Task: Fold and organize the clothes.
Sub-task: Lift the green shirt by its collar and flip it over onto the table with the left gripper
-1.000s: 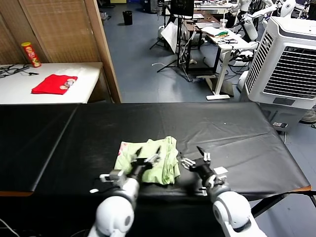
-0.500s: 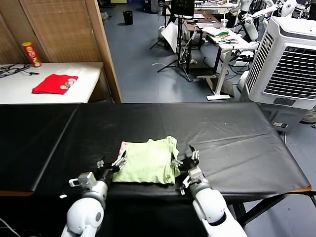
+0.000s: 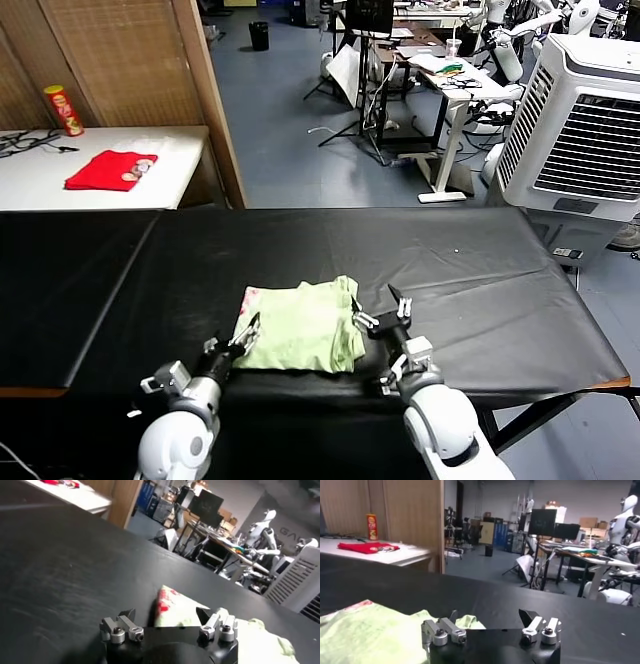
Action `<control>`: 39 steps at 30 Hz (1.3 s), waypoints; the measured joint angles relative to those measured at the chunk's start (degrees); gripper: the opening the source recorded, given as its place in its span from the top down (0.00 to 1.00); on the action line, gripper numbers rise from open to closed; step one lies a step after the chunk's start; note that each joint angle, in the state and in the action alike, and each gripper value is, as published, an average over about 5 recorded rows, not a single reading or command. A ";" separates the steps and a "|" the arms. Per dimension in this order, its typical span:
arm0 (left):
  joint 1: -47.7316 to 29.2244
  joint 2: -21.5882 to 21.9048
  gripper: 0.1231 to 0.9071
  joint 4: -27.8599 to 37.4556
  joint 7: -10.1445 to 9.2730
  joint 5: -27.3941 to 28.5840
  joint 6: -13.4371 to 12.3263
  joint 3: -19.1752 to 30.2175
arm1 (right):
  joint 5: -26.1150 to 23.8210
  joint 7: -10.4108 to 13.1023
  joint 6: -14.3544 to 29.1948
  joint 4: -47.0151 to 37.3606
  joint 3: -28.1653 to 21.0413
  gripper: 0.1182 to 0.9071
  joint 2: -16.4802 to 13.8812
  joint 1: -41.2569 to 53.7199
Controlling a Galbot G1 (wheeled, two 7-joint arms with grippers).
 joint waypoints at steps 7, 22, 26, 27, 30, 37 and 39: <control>0.21 0.35 0.14 -0.60 -0.19 1.08 0.08 -0.14 | 8.69 -2.07 -3.06 -3.01 -0.33 0.14 0.34 2.85; 0.58 0.38 0.14 -1.09 -0.42 2.83 0.25 -0.68 | 12.90 -2.07 -3.47 -11.75 -0.63 0.74 1.25 8.53; 0.73 0.32 0.14 -1.22 -0.50 3.08 0.27 -0.82 | 12.98 -2.28 -3.44 -12.85 -0.92 0.90 1.46 9.23; 0.76 0.30 0.14 -1.24 -0.52 3.17 0.27 -0.86 | 12.99 -2.34 -3.44 -13.01 -0.97 0.91 1.54 9.36; 0.91 0.24 0.14 -1.32 -0.60 3.43 0.26 -0.97 | 13.02 -2.47 -3.45 -13.05 -1.06 0.92 1.68 9.43; 1.52 0.20 0.14 -1.51 -0.61 3.80 0.18 -1.09 | 12.49 -1.38 -4.20 -10.43 -0.39 0.83 1.36 7.57; 1.67 0.17 0.14 -1.48 -0.56 3.89 0.14 -1.07 | 12.42 -1.23 -4.46 -9.15 -0.11 0.71 1.15 6.83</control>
